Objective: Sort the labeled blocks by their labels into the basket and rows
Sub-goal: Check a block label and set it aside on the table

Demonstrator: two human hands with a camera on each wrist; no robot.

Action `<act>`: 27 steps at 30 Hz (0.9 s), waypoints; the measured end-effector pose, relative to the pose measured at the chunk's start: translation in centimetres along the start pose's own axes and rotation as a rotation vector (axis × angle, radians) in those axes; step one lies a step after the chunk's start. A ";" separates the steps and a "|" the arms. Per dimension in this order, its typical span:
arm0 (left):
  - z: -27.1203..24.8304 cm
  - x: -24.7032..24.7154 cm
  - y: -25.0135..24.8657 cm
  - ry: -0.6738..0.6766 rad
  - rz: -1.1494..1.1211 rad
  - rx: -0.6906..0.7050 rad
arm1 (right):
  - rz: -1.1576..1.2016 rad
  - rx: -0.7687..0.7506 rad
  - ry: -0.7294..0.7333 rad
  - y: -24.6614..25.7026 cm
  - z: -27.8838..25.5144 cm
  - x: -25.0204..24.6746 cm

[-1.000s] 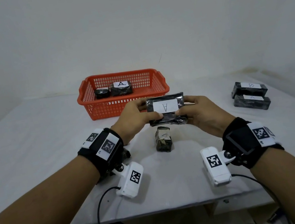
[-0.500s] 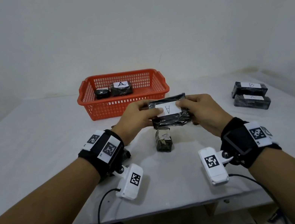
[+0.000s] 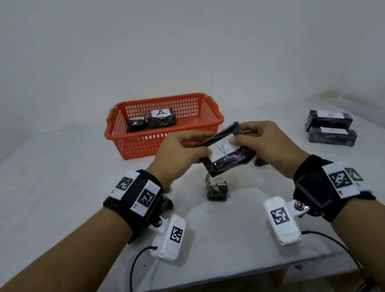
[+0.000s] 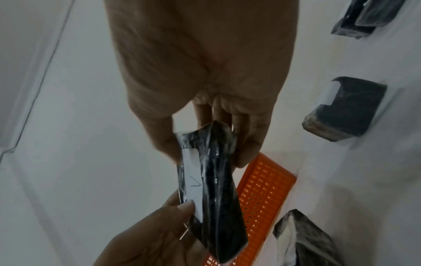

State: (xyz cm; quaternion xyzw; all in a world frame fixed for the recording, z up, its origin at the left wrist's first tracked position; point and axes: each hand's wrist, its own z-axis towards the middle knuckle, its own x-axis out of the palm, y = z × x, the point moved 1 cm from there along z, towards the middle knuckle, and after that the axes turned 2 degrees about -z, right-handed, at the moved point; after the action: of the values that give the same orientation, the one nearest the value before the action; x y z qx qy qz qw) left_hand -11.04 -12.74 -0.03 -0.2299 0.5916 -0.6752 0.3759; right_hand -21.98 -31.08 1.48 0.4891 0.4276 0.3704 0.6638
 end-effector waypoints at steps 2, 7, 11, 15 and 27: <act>0.3 -0.3 -0.1 -0.016 -0.018 -0.025 | 0.093 0.014 0.065 0.0 0.0 0.0; 0.4 -0.8 0.7 -0.010 -0.032 -0.021 | 0.157 0.052 0.064 -0.7 0.0 -0.4; 0.2 -0.5 0.7 0.009 -0.109 -0.008 | 0.268 0.218 0.161 -1.2 -0.5 -0.2; 0.0 -0.1 0.5 0.012 -0.098 0.038 | 0.382 0.287 0.218 -1.2 -0.5 0.3; -0.4 0.0 0.8 0.160 -0.140 -0.102 | 0.175 0.139 0.195 -1.6 -0.2 0.9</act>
State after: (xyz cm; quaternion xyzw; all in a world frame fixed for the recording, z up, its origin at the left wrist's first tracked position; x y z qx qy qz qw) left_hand -11.16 -12.47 -0.84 -0.2349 0.6356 -0.6851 0.2672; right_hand -21.77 -30.63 -0.31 0.5311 0.4705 0.4422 0.5486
